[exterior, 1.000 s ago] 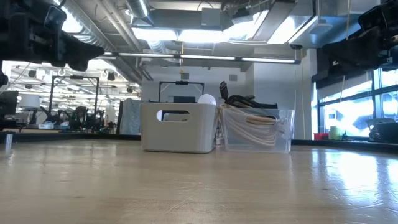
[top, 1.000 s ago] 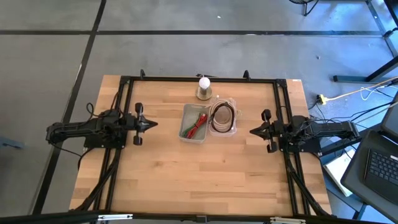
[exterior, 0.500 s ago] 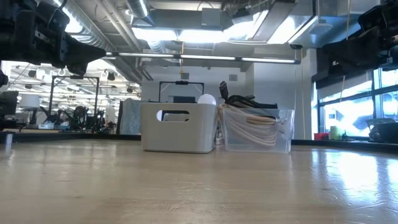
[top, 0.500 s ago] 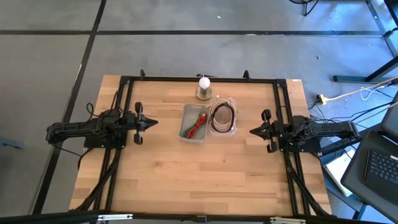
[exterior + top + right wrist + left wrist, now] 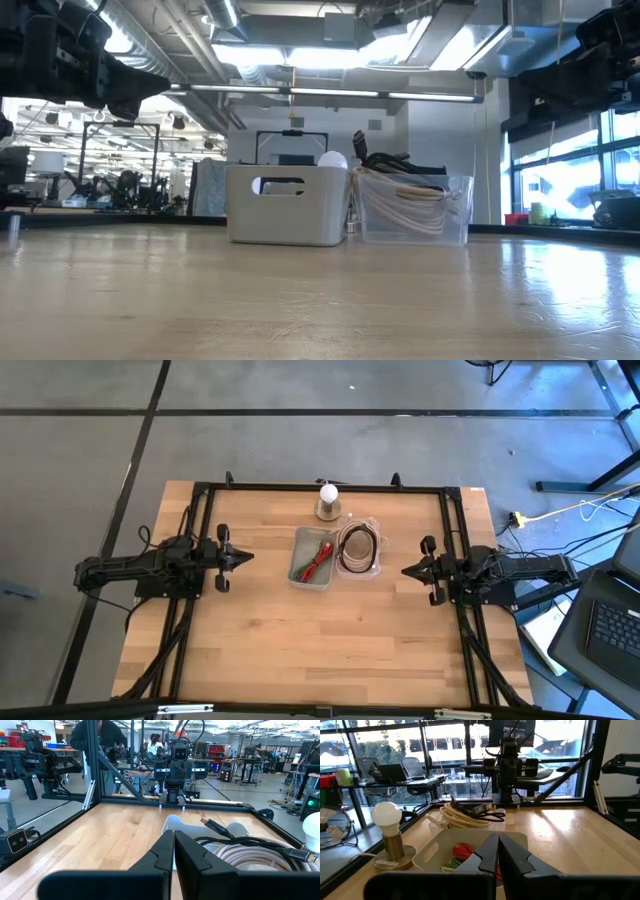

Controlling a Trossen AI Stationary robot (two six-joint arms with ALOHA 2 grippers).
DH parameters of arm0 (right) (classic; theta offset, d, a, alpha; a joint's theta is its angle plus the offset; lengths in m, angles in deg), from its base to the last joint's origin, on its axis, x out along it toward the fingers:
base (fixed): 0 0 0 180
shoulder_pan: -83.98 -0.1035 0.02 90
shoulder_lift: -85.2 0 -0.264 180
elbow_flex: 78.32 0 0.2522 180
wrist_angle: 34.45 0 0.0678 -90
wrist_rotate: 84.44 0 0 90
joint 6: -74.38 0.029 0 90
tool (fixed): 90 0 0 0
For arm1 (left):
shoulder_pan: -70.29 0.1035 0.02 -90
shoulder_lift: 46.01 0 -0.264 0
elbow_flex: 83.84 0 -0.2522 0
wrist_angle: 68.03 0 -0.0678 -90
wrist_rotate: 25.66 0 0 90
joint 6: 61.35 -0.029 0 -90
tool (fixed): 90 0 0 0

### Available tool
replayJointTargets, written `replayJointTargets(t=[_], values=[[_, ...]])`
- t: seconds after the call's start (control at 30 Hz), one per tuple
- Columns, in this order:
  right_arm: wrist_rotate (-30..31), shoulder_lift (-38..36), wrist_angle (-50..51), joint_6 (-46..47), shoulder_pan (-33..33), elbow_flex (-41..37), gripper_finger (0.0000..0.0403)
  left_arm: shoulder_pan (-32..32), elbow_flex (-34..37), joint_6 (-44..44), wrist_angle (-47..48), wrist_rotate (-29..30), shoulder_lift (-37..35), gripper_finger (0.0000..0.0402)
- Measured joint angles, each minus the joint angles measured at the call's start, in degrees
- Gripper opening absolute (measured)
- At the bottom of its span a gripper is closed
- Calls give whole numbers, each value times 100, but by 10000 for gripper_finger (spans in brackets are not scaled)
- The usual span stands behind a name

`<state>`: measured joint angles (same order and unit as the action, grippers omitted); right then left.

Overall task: Pick and place USB-C Cables
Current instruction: Return to Home Position

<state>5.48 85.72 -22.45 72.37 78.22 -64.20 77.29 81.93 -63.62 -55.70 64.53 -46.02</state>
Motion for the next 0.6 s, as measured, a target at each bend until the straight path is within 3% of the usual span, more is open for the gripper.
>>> replayJointTargets(t=[0.6], values=[[0, 0, 0, -2, 2, 0, 19, 0, 0, 0, -2, 2, 0, 5]])
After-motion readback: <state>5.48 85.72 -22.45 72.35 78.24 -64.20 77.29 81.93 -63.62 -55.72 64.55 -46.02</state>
